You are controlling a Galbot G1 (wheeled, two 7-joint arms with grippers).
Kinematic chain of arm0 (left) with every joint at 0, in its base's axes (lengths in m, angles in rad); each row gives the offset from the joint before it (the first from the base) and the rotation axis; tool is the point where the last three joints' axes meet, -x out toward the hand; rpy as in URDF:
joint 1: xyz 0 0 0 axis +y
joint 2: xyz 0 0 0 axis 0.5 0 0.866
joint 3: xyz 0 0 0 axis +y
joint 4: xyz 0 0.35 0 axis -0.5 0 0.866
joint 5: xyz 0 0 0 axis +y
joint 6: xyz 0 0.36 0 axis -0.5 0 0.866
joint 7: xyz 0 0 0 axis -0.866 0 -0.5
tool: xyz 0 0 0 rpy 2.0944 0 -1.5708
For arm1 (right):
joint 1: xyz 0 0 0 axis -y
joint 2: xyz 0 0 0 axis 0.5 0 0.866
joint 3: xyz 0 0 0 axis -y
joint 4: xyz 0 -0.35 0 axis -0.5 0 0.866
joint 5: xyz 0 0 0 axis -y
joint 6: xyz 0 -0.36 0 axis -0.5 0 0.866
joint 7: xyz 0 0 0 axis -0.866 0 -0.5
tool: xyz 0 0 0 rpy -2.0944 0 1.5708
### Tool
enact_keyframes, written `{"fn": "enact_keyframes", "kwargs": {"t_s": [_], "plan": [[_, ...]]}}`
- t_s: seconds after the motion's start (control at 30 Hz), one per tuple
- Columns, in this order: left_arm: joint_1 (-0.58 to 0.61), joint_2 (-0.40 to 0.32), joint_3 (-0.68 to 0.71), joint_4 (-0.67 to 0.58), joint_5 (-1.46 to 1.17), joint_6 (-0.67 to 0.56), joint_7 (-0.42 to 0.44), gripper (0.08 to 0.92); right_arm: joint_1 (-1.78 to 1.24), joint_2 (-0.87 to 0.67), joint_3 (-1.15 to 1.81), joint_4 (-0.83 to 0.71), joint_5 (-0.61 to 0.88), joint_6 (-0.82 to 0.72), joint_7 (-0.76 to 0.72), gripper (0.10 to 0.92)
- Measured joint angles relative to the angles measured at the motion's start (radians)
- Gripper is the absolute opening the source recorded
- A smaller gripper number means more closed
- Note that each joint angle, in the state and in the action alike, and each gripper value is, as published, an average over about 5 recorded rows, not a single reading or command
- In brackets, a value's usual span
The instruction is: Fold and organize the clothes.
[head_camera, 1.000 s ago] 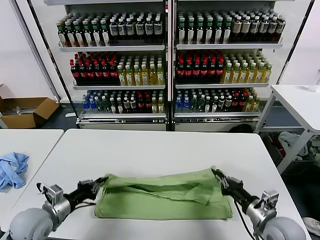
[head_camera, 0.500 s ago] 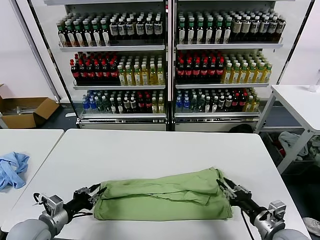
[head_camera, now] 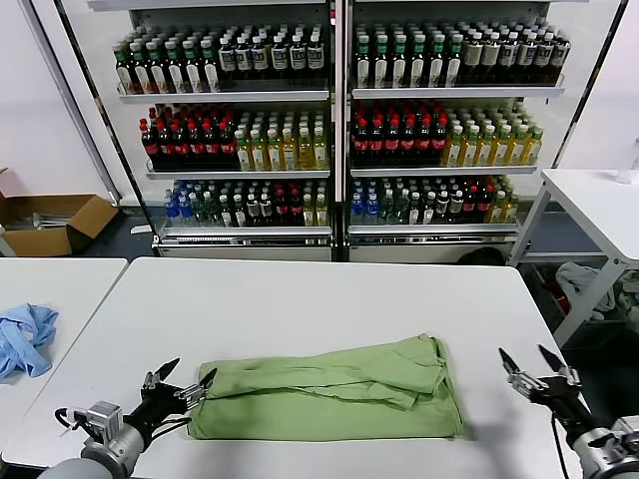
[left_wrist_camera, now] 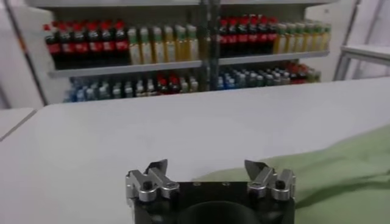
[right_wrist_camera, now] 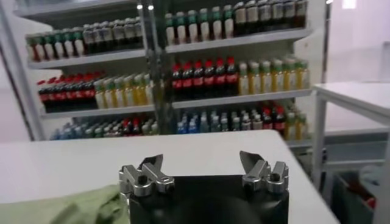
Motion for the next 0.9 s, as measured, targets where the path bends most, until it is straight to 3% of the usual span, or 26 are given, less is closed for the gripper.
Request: {"fn": "enact_keyframes", "kwargs": {"t_s": [0.23, 0.5, 0.9], "plan": [[0.006, -0.038, 0.053, -0.025, -0.025, 0.065, -0.155, 0.823, -0.003, 0.01, 0.019, -0.015, 0.003, 0.025, -0.002, 0.823], [0.004, -0.066, 0.106, -0.029, -0.033, 0.121, -0.239, 0.792, -0.011, 0.025, 0.023, -0.013, 0.016, 0.034, 0.0, 0.823], [0.002, -0.082, 0.167, -0.032, -0.019, 0.129, -0.282, 0.454, -0.015, 0.032, 0.032, -0.013, 0.033, 0.043, 0.003, 0.823]]}}
